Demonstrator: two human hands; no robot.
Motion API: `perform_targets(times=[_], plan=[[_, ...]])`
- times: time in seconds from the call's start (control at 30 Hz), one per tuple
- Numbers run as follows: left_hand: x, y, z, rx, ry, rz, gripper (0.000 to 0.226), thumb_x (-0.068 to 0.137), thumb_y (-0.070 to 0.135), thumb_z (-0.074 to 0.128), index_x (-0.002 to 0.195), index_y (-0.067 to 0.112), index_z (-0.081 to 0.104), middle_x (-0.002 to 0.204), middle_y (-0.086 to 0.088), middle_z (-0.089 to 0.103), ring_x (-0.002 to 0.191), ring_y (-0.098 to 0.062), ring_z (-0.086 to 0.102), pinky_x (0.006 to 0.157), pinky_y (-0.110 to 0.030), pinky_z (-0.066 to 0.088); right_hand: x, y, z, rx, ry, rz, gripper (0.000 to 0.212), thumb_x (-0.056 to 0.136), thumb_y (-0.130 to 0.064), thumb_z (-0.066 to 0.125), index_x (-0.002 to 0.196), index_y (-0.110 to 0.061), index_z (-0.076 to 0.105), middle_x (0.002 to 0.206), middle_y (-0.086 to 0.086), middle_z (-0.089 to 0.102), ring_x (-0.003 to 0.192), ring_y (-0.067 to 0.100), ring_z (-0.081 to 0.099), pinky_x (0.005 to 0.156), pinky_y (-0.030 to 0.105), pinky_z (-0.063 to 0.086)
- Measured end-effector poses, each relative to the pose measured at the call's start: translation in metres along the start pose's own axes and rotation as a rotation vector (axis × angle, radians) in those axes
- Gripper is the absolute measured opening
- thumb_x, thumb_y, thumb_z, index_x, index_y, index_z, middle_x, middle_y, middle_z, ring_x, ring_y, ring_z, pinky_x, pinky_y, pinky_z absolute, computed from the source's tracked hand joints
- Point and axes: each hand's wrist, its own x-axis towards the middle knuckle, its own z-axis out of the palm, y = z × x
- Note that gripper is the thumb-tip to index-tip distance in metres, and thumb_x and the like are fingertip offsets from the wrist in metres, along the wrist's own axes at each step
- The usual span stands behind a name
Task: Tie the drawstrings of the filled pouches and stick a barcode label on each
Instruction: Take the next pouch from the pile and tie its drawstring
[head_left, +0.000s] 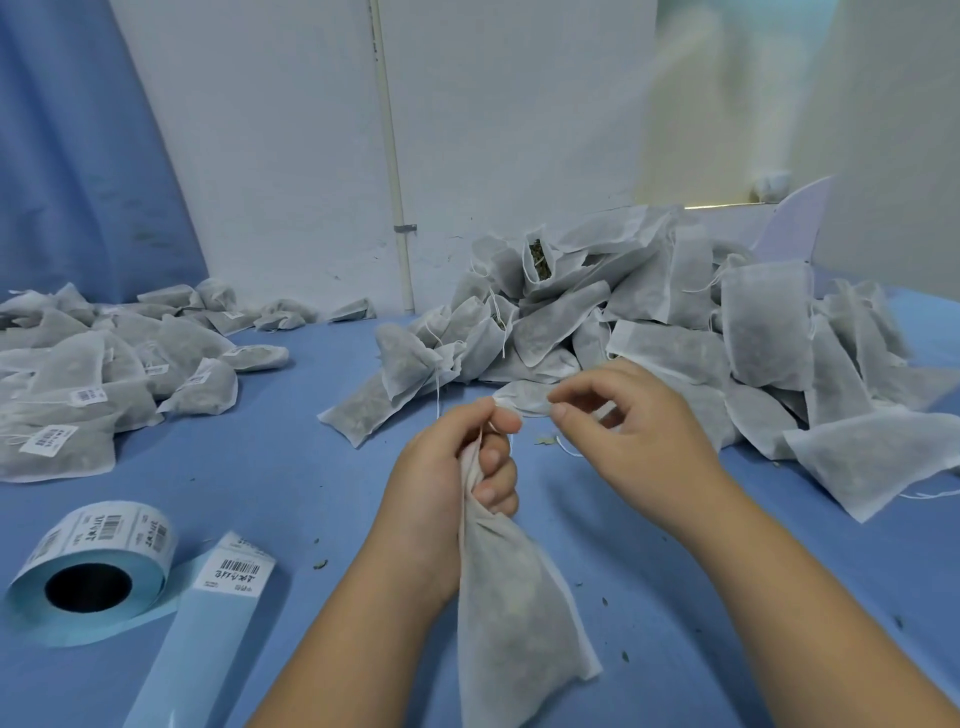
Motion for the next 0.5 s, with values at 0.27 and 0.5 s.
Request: perform_targets(times=[0.27, 0.5], plan=[[0.005, -0.003, -0.005, -0.081, -0.043, -0.136, 0.019, 0.075, 0.026, 0.061, 0.060, 0.014, 0.061, 0.052, 0.004, 0.036, 0.034, -0.009, 0.029, 0.038, -0.021, 0.024, -0.007, -0.018, 0.003, 0.283, -0.136, 0.020, 0.016, 0.088, -0.010, 0.067, 0.081, -0.023, 0.073, 0.077, -0.008, 0.065, 0.072, 0.003, 0.056, 0.071, 0.026, 0.046], [0.003, -0.002, -0.006, 0.114, -0.087, -0.074, 0.026, 0.078, 0.028, 0.057, 0.055, 0.016, 0.058, 0.050, 0.002, 0.038, 0.037, -0.010, 0.030, 0.040, -0.021, 0.027, -0.007, -0.019, 0.000, 0.342, -0.311, 0.110, 0.011, 0.088, -0.011, 0.068, 0.079, -0.012, 0.075, 0.072, 0.001, 0.068, 0.064, 0.003, 0.057, 0.059, 0.012, 0.044]])
